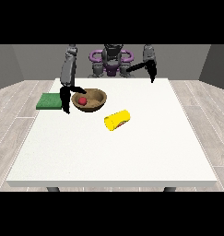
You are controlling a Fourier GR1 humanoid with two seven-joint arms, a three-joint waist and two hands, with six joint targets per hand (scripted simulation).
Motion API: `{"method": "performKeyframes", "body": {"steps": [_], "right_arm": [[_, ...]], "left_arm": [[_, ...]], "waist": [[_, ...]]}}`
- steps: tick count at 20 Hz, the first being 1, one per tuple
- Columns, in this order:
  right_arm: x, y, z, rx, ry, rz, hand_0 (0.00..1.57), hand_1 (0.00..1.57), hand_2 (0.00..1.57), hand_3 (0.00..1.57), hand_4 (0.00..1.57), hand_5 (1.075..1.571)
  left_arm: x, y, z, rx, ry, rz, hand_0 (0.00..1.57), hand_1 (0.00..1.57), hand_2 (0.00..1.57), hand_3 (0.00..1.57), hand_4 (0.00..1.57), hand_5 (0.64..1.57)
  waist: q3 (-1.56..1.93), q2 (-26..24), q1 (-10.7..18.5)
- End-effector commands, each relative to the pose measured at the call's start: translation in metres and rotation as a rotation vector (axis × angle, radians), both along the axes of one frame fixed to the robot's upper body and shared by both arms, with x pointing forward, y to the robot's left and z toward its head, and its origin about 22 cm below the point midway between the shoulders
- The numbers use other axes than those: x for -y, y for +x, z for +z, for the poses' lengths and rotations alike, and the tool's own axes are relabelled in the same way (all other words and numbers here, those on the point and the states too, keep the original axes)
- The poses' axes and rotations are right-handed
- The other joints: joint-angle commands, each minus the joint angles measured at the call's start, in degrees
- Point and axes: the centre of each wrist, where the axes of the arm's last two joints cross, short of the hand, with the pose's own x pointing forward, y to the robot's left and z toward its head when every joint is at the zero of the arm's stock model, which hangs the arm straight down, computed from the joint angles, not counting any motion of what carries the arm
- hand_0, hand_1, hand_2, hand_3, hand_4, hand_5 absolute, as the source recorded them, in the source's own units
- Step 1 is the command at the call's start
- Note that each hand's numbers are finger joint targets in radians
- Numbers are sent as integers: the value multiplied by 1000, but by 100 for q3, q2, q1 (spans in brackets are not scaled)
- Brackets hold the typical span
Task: Pick the cup and pour the ball into the bowl, then pick the bowl and place it on the pad
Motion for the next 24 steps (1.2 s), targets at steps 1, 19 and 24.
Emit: {"method": "performKeyframes", "body": {"steps": [1, 19, 24], "right_arm": [[-45, 24, 12, -68, 34, 40, 0, 0, 0, 0, 362, 1546], [-29, 6, -13, -398, -217, -96, 1571, 1571, 1571, 1571, 1023, 1555], [-44, 38, 32, -379, -227, -72, 1571, 1571, 1571, 1571, 1030, 1558]], "left_arm": [[-1, 2, -13, -55, -12, 33, 0, 0, 0, 0, 0, 1564], [-43, -1, -17, -109, -45, 33, 0, 0, 0, 0, 0, 1570], [-84, 3, -36, -75, -59, 109, 0, 0, 0, 0, 0, 1570]], "waist": [[107, -235, -88], [104, -570, 1], [106, -546, -327]]}}
